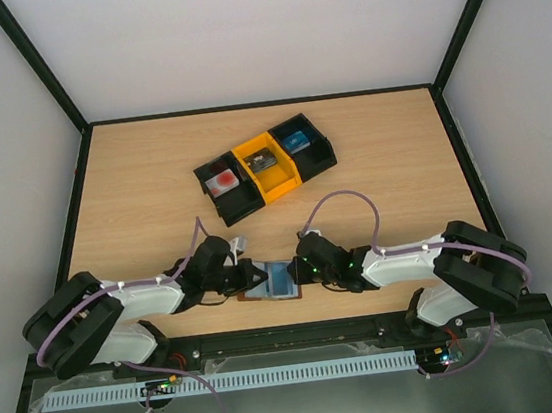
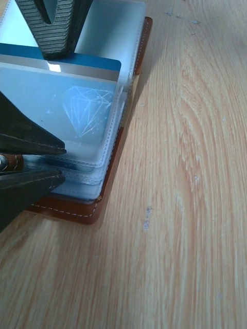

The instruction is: Take the credit cards out of the card holder

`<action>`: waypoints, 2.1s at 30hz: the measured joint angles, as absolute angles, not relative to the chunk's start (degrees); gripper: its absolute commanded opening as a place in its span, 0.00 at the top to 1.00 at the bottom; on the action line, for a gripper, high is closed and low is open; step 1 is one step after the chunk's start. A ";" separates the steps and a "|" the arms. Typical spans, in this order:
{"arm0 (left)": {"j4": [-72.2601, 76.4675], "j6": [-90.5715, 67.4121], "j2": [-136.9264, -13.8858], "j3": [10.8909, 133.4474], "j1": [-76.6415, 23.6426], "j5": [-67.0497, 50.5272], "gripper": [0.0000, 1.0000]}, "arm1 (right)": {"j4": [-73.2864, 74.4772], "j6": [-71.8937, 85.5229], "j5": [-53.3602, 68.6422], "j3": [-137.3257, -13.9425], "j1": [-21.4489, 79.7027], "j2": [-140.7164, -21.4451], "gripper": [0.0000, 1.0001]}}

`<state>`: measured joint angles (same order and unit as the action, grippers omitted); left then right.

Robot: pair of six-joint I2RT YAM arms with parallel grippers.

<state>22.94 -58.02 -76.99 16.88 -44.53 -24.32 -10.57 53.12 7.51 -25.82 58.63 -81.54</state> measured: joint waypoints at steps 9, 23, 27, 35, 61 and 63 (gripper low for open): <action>20.84 -56.86 -73.01 14.94 -40.16 -25.80 0.97 | -12.51 53.12 6.07 -25.52 58.85 -82.37 0.91; 21.06 -56.55 -72.95 14.92 -40.05 -26.65 0.97 | -10.24 53.15 6.22 -26.22 58.85 -81.06 0.85; 21.32 -56.60 -73.19 14.85 -40.03 -26.76 0.97 | -7.07 53.78 6.74 -26.41 58.96 -77.32 0.83; 23.05 -57.06 -73.49 14.04 -40.03 -27.44 0.97 | -8.86 55.13 9.50 -26.89 60.90 -77.73 0.86; 30.55 -59.05 -76.71 12.40 -40.03 -29.74 0.73 | -20.75 57.04 11.70 -25.43 61.14 -85.69 0.92; 30.57 -59.07 -76.71 12.29 -40.03 -29.69 0.71 | -21.28 57.06 11.75 -25.41 61.14 -85.95 0.92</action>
<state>30.57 -59.07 -76.71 12.29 -40.03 -29.69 -21.28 57.06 11.75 -25.41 61.14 -85.95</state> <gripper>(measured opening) 0.271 0.083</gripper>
